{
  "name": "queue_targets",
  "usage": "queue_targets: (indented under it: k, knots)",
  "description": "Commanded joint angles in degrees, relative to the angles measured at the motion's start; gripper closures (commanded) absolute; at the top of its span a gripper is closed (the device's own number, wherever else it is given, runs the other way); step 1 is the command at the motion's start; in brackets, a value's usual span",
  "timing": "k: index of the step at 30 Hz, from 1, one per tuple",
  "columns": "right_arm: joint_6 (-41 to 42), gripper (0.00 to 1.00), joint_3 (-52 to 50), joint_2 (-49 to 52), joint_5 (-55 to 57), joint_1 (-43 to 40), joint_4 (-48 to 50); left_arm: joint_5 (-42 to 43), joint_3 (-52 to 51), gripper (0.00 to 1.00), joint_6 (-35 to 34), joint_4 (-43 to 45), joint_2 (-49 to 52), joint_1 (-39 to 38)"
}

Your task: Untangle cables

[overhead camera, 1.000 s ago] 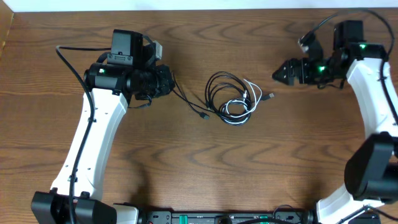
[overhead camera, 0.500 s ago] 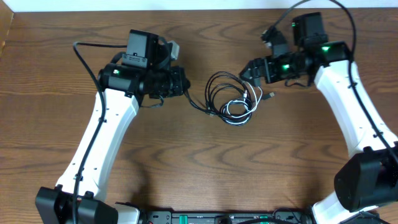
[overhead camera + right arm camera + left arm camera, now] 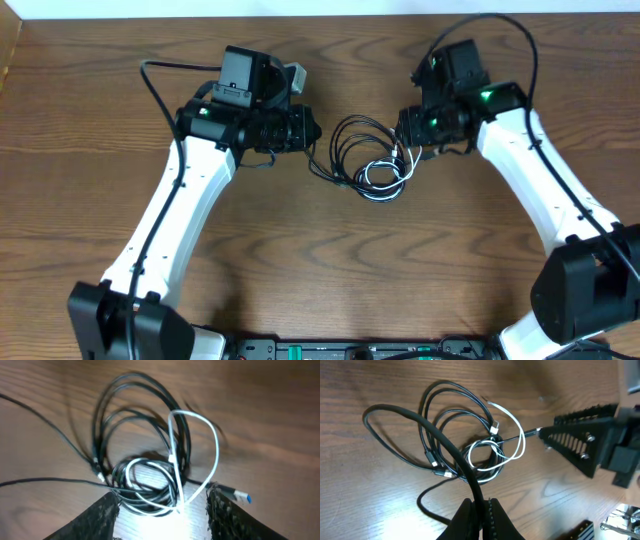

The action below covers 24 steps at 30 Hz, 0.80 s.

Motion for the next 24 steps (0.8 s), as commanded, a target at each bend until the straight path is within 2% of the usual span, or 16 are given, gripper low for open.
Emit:
queue_targets:
  k: [1,3,8,9,11,24]
  knots:
    - [3.5,0.44,-4.3,-0.1,2.6,2.0,3.5,0.3,-0.4,0.92,0.7,0.6,1.5,0.1]
    - [4.0,0.44,-6.5,0.1,2.6,2.6,5.9,0.3,-0.4,0.92,0.5,1.0,1.7,0.1]
    - [4.3,0.28,-11.2,0.4,2.8,3.6,10.5,0.3,-0.4,0.93,0.5,1.1,1.7,0.1]
    - [4.3,0.23,-12.0,0.4,2.8,3.6,10.8,0.3,-0.4,0.93,0.5,1.1,1.7,0.1]
    - [4.3,0.01,-13.3,0.4,2.8,3.6,10.8,0.3,-0.4,0.93,0.5,1.1,1.7,0.1]
    - [4.3,0.01,-15.5,0.4,2.8,3.6,10.2,0.3,-0.4,0.93,0.5,1.6,1.7,0.1]
